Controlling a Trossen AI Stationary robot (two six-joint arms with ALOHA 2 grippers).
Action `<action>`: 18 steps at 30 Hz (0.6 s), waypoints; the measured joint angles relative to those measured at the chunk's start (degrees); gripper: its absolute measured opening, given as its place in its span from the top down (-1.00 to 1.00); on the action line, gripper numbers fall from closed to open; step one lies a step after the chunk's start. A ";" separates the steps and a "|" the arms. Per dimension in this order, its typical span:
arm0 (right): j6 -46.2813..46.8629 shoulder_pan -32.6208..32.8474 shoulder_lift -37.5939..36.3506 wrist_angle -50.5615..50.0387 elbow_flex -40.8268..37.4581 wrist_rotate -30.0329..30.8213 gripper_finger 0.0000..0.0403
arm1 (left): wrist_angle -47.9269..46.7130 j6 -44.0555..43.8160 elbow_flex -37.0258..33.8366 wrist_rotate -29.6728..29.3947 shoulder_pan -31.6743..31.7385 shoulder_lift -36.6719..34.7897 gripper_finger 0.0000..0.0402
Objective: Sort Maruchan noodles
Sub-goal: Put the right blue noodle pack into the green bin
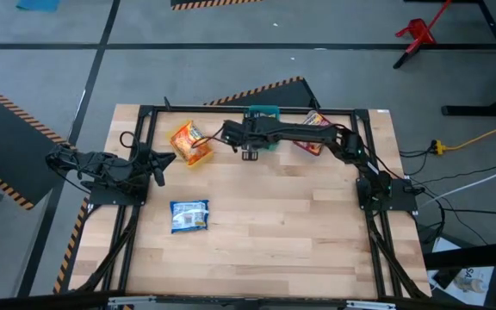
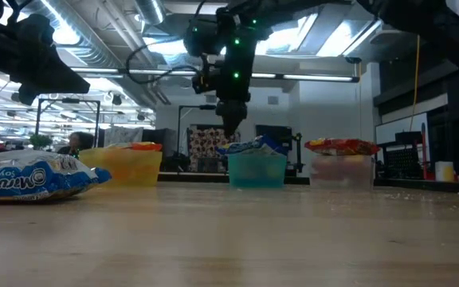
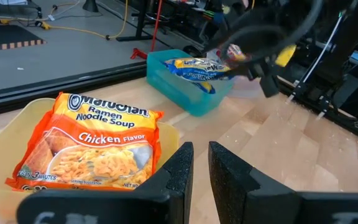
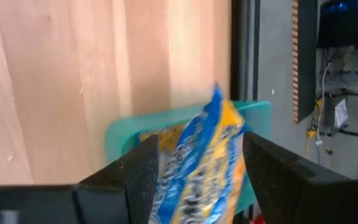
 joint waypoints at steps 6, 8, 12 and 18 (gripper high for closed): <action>-1.59 -3.14 0.00 3.17 1.46 -6.16 -0.07 | -0.02 0.00 0.00 0.00 0.00 -0.01 0.78; -2.22 -4.10 0.28 3.58 1.46 -9.37 -0.07 | -0.09 0.00 0.01 -0.01 -0.01 -0.01 0.78; -4.37 -5.61 0.88 4.28 1.42 -15.35 -0.07 | -0.09 0.00 0.00 0.00 -0.02 -0.02 0.78; -7.98 -7.50 1.40 9.28 1.49 -15.55 -0.07 | -0.09 0.00 0.00 -0.02 -0.01 -0.01 0.78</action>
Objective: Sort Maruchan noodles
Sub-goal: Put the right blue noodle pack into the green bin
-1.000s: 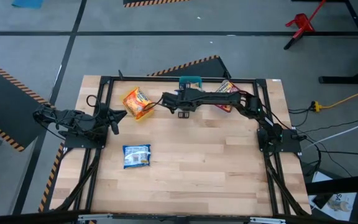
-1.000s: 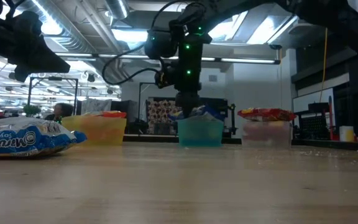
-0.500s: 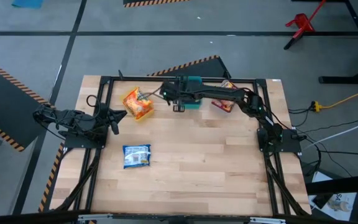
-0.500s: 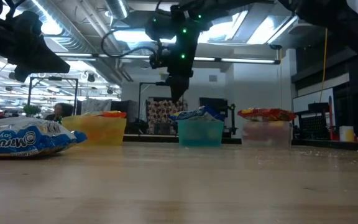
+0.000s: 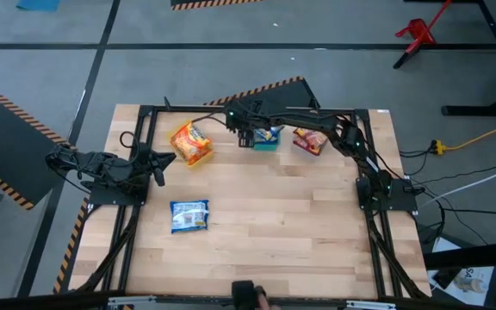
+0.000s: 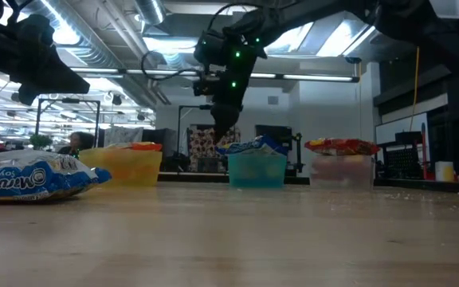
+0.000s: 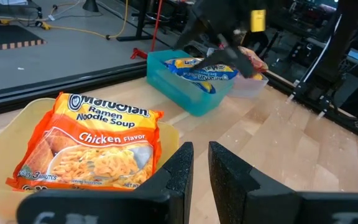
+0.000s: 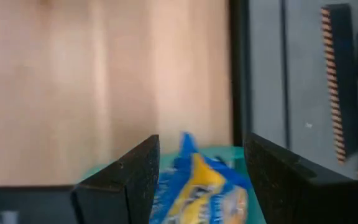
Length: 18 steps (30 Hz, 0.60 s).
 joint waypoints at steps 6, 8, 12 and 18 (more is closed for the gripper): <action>-1.04 -2.18 2.51 -1.53 -0.09 2.73 -0.07 | -0.02 0.00 0.02 -0.02 -0.01 0.01 0.78; -1.19 -2.70 3.25 -1.42 -0.09 4.10 -0.07 | -0.07 0.02 0.00 0.02 -0.01 0.01 0.78; -1.24 -2.64 3.84 0.43 -0.11 12.84 -0.07 | -0.08 0.00 0.01 -0.01 0.01 0.01 0.78; -2.29 -2.91 3.54 1.78 2.91 20.28 -0.07 | -0.09 0.02 0.00 -0.61 0.01 0.01 0.78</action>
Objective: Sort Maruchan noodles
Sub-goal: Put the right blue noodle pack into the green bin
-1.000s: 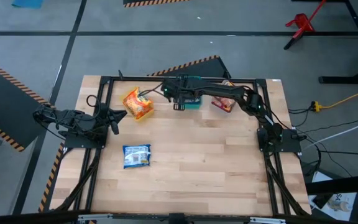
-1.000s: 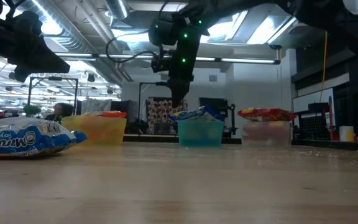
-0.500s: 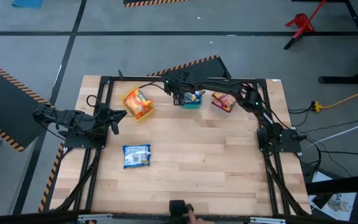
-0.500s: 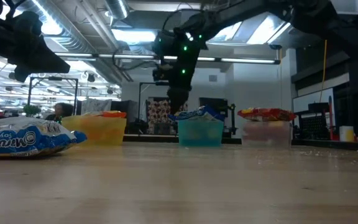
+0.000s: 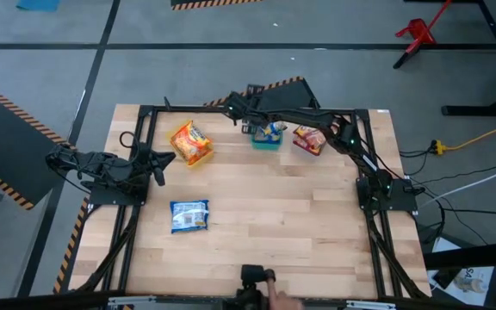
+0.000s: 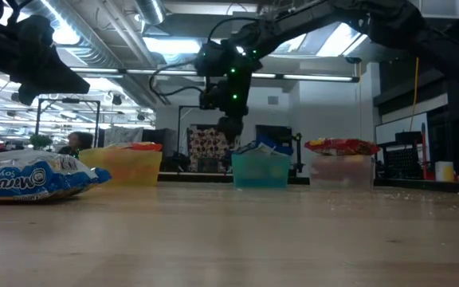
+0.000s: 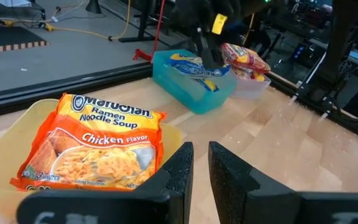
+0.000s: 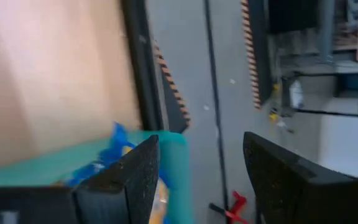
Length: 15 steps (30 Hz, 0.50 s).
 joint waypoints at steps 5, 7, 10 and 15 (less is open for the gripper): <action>1.75 -1.15 -0.01 -1.11 0.24 2.30 -0.07 | 0.03 -0.01 0.00 -0.44 -0.01 0.00 0.78; 2.99 -1.41 -0.72 -3.18 0.24 -0.46 -0.07 | 0.02 -0.01 0.00 -0.44 -0.01 0.00 0.78; 6.28 -1.16 -4.24 -8.70 0.20 -10.37 -0.07 | 0.02 0.00 0.01 -0.44 -0.02 0.00 0.78; 14.96 -1.30 -11.27 -22.09 0.34 -17.60 -0.07 | 0.02 -0.01 0.00 -0.46 -0.01 0.00 0.78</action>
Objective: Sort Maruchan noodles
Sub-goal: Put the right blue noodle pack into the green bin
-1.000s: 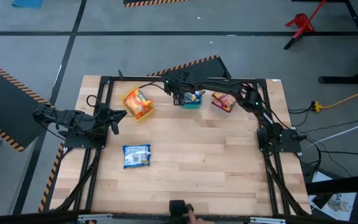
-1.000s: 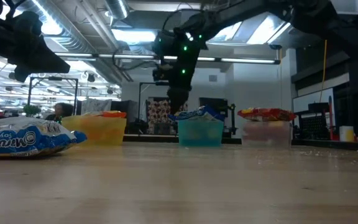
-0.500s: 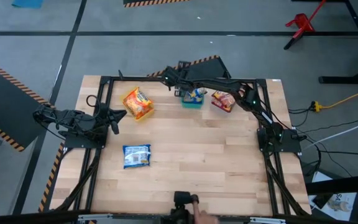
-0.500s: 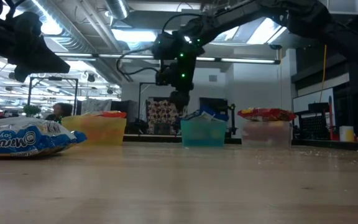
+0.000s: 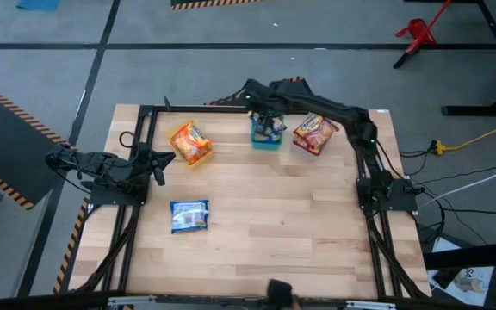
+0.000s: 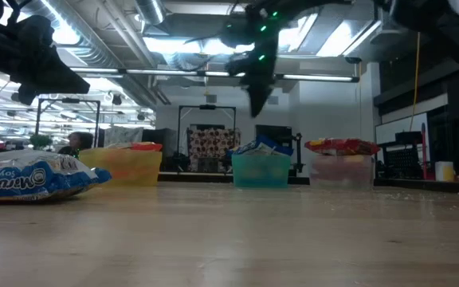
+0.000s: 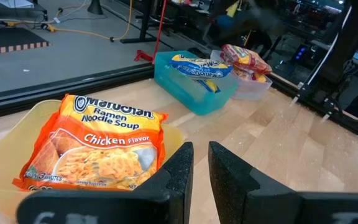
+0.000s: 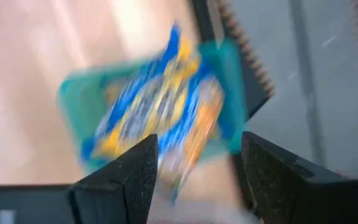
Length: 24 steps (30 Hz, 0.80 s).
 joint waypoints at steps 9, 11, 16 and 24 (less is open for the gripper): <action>3.05 2.50 -3.30 -6.07 -7.40 -2.84 -0.07 | 0.02 -0.01 0.00 0.39 0.01 0.00 0.78; 2.17 3.45 -3.32 -3.21 -10.80 -2.65 -0.07 | 0.00 -0.01 0.00 1.62 0.00 0.00 0.78; 0.42 5.20 -3.29 4.92 -18.07 2.34 -0.07 | 0.00 -0.01 0.01 3.47 0.00 0.00 0.78; -2.74 5.39 -3.25 20.89 -22.50 3.14 -0.07 | 0.02 -0.01 0.00 3.58 0.00 0.00 0.78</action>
